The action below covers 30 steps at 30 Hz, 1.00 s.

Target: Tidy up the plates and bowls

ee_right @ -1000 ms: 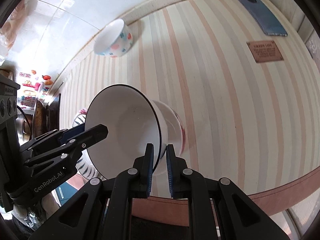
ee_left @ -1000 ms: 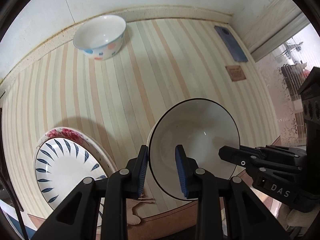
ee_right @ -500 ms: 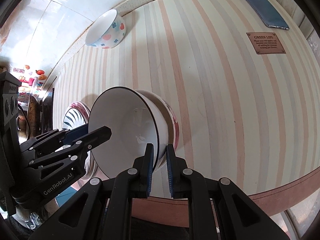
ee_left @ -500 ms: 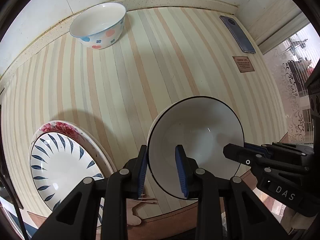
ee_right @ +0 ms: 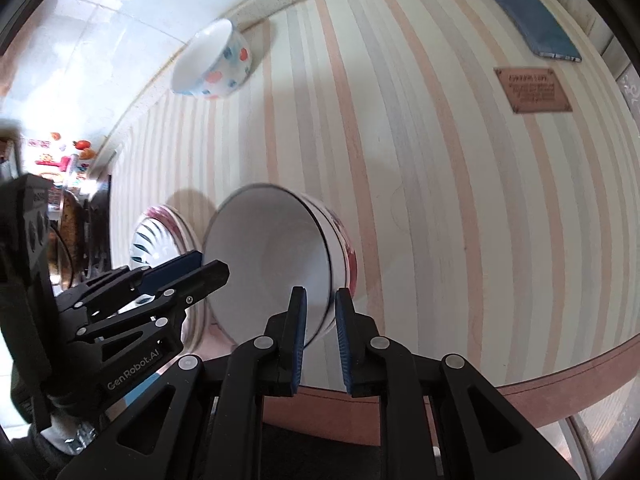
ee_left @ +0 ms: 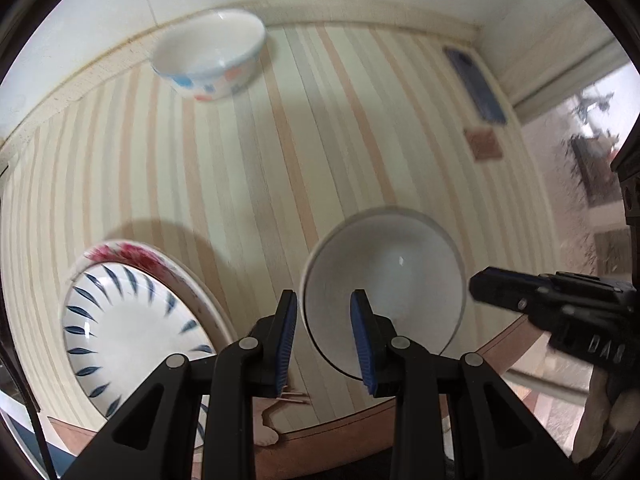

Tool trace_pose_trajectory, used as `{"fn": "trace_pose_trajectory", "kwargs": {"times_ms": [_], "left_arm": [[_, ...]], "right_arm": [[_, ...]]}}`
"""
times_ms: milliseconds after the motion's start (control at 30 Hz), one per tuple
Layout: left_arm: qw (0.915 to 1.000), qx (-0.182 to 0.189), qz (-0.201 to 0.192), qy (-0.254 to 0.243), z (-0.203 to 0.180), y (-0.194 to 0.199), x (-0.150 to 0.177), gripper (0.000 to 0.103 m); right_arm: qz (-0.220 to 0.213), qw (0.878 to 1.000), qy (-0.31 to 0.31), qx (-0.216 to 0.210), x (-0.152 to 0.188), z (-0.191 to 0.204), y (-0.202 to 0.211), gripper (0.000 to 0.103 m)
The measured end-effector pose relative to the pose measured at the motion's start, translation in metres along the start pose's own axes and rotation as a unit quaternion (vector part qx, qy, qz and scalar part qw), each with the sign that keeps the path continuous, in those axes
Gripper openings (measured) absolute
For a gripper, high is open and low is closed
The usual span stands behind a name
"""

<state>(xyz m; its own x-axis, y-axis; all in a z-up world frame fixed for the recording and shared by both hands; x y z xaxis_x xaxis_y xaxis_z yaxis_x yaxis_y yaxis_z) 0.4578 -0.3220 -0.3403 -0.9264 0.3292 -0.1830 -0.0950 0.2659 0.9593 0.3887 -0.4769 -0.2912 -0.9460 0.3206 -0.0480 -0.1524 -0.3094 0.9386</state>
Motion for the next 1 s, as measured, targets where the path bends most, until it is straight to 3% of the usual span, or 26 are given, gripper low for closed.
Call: {"fn": "trace_pose_trajectory", "kwargs": {"times_ms": [200,267,333,467,633,733,800,867,1000], "left_arm": [[0.9968,0.002,-0.051,0.062,0.043,0.034,-0.058,0.027],[0.9943,-0.015,-0.062,0.085,0.067,0.030,-0.084,0.028],[0.9915,-0.036,-0.067,0.106,0.094,0.020,-0.109,0.028],[0.9860,-0.055,-0.055,0.148,0.137,-0.011,-0.144,0.028],[0.9824,-0.045,-0.035,0.178,0.160,-0.052,-0.166,0.028],[0.9838,-0.040,-0.028,0.173,0.165,-0.071,-0.174,0.027],[0.9850,-0.035,-0.030,0.166,0.163,-0.078,-0.178,0.020],[0.9866,-0.038,-0.030,0.156,0.160,-0.082,-0.178,0.016],[0.9879,-0.051,-0.036,0.142,0.150,-0.080,-0.180,0.016]], "right_arm": [[-0.046,0.999,0.003,-0.023,-0.056,0.014,0.041,0.019],[-0.052,0.998,0.007,-0.032,-0.082,0.022,0.042,0.028],[-0.060,0.997,0.013,-0.037,-0.118,0.034,0.033,0.036],[-0.062,0.997,0.026,-0.048,-0.176,0.060,-0.001,0.036],[-0.048,0.997,0.043,-0.040,-0.229,0.089,-0.057,0.036],[-0.035,0.998,0.047,-0.037,-0.247,0.099,-0.086,0.036],[-0.026,0.998,0.054,-0.033,-0.253,0.101,-0.102,0.035],[-0.024,0.997,0.067,-0.022,-0.256,0.104,-0.116,0.016],[-0.027,0.996,0.081,-0.006,-0.258,0.105,-0.125,0.015]]}}
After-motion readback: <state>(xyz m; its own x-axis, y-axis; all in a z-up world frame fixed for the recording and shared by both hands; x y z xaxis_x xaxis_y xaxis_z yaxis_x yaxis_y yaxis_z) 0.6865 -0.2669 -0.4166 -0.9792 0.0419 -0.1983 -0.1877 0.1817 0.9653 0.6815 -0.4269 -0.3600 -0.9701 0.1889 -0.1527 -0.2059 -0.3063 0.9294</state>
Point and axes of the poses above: each gripper's, at about its wrist camera, not at the fingertips, and y roughly against the way its jaws point, z to its left, x to its underside, the point moved 10 cm from there along -y, roughly the way its jaws point, and after that the axes turned 4 degrees about -z, right-handed, at the moved point
